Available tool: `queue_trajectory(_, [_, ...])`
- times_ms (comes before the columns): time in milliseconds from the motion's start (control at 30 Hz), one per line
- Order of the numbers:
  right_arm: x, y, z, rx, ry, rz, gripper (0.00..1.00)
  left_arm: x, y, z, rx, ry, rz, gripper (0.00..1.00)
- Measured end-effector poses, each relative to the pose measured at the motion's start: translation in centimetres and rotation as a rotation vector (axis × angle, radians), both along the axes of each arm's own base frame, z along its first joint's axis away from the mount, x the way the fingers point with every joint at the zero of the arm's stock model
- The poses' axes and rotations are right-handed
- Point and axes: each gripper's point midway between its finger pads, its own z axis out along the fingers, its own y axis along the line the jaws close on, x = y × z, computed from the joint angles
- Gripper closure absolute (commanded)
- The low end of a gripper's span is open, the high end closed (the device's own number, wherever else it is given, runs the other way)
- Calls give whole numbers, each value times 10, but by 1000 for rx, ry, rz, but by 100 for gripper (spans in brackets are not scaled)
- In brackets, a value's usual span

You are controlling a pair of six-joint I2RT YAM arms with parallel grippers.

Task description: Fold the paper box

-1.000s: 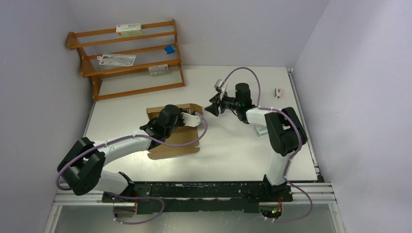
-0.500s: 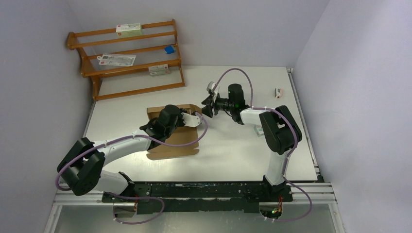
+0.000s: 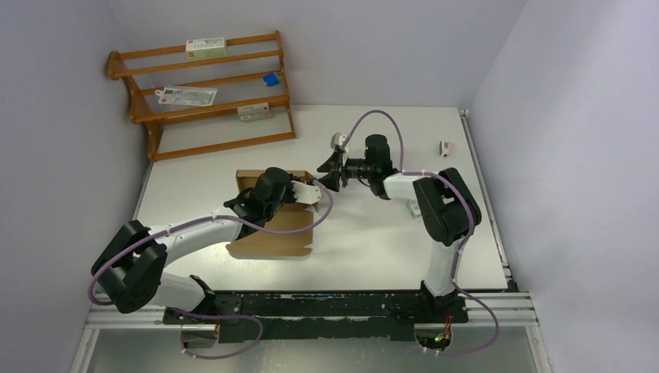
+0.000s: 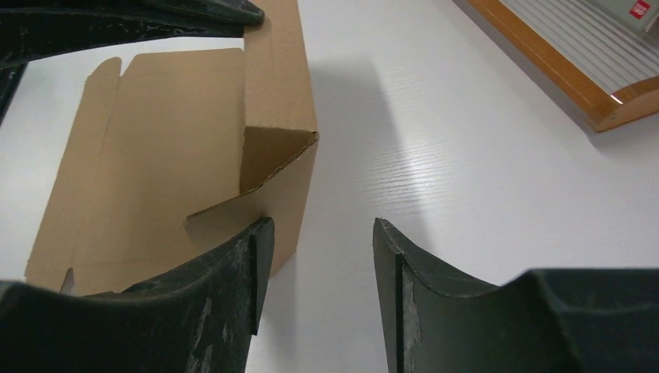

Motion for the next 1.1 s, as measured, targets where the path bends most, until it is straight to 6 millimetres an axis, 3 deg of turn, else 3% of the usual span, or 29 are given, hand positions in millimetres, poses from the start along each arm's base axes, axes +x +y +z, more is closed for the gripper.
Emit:
queue_trajectory(500, [-21,14,-8,9,53,47,38,-1,-2,0,-22,21,8,95])
queue_trajectory(1100, [-30,20,-26,20,64,-91,36,-10,-4,1,-40,71,18,95])
